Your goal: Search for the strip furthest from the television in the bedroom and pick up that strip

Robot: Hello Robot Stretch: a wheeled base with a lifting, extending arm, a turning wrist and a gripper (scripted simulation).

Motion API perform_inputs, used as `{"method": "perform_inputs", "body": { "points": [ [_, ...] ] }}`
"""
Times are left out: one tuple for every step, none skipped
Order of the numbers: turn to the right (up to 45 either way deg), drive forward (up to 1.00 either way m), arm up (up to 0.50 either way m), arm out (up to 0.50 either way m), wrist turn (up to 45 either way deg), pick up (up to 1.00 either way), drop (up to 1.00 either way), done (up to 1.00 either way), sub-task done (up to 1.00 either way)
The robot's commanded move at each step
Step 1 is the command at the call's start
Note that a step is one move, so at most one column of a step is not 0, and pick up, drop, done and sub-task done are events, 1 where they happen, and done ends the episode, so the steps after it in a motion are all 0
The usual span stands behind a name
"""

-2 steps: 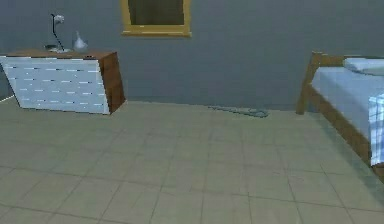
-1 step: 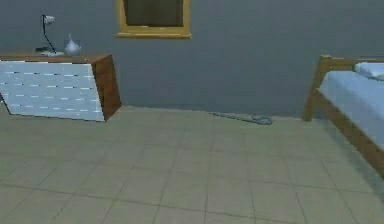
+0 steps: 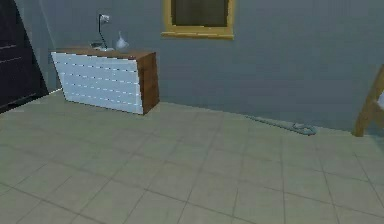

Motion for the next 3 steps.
{"method": "perform_inputs", "body": {
  "points": [
    [-3.0, 0.0, 0.0, 0.0, 0.0, 0.0, 0.0, 0.0, 0.0],
    [0.0, 1.0, 0.0, 0.0, 0.0, 0.0, 0.0, 0.0, 0.0],
    [0.0, 1.0, 0.0, 0.0, 0.0, 0.0, 0.0, 0.0, 0.0]
  ]
}}
